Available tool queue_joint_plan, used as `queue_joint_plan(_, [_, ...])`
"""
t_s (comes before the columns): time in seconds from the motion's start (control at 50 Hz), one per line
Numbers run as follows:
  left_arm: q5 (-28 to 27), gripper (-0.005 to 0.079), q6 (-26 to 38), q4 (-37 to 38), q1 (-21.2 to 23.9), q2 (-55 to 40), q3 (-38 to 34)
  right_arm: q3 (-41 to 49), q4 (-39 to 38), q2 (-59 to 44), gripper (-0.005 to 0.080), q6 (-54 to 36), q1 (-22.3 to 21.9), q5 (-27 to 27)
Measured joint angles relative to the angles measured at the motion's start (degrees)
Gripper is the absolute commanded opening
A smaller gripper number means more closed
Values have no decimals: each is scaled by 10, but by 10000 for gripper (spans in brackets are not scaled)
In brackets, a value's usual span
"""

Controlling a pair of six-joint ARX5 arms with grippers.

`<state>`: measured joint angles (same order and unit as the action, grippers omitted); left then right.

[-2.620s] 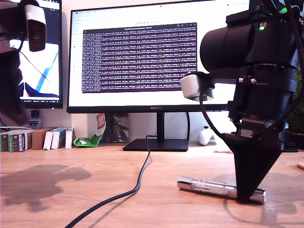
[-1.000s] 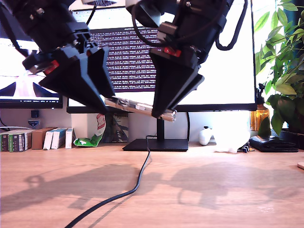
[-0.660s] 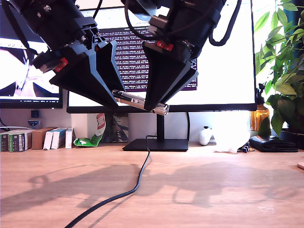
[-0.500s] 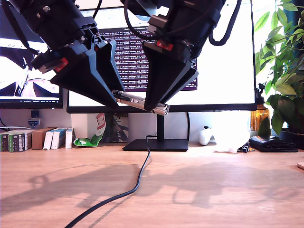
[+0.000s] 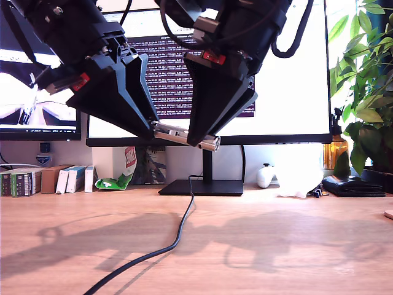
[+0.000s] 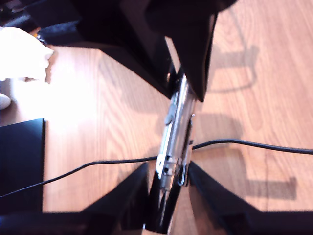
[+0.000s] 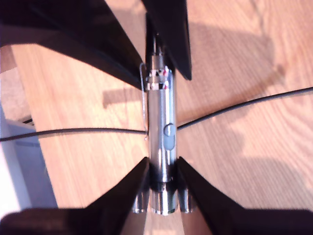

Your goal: Pick the metallic laser pointer with your right arm, pass it to your left arm, then place it down to the left side of the table

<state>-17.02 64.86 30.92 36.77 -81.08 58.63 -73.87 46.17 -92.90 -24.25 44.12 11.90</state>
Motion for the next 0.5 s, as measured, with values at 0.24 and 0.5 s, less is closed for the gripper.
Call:
queue_joint_plan(0.24, [4, 208, 1, 17, 0, 8, 1, -8, 12, 0, -11, 0, 6, -2])
queue_joint_plan(0.5, [31, 311, 1, 26, 0, 7, 2, -10, 24, 0, -11, 2, 14, -3])
